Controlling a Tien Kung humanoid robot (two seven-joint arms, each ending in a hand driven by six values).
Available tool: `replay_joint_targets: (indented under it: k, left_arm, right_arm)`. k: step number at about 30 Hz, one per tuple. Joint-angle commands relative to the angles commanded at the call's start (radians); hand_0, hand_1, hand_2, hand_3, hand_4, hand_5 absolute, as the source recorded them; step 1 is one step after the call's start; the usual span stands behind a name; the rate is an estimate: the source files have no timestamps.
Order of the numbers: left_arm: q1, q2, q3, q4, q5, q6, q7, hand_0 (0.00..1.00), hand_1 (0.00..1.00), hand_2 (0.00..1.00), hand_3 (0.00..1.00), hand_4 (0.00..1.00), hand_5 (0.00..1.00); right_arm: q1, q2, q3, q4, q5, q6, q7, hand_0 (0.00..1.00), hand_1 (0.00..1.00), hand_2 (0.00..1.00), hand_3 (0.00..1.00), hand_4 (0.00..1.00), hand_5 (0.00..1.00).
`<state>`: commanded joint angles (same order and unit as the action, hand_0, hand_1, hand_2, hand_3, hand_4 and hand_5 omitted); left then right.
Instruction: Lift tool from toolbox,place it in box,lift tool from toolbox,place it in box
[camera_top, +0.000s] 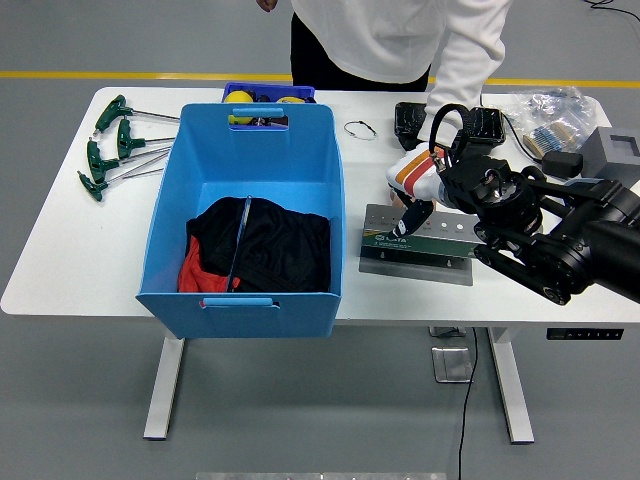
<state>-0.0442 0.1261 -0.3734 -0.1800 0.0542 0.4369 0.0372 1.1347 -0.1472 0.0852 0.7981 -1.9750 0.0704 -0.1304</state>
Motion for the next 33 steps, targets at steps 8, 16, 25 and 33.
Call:
replay_joint_targets:
  k: [8,16,25,33]
  left_arm:
    - [0.003,0.000,-0.010,0.000,0.015,0.000,0.006,0.478,0.466,0.486,0.679,0.717,0.660]
    - [0.009,0.002,-0.023,0.000,0.032,-0.001,0.012,0.477,0.467,0.486,0.678,0.716,0.659]
    - [0.011,0.003,-0.031,0.000,0.041,-0.001,0.014,0.477,0.467,0.487,0.678,0.716,0.659]
    - [0.013,0.005,-0.041,0.000,0.048,-0.001,0.013,0.476,0.466,0.487,0.678,0.716,0.659]
  right_arm:
    - [0.008,-0.008,0.019,0.011,-0.011,-0.030,0.013,0.149,0.134,0.190,0.193,0.992,0.744]
    - [0.015,-0.019,0.040,0.019,-0.019,-0.055,0.025,0.053,0.036,0.108,0.099,0.972,0.741]
    - [0.019,-0.039,0.078,0.043,-0.005,-0.064,0.012,0.016,0.002,0.058,0.060,0.878,0.720]
    - [0.041,-0.081,0.128,0.100,0.040,-0.019,0.000,0.002,0.002,0.030,0.048,0.874,0.711]
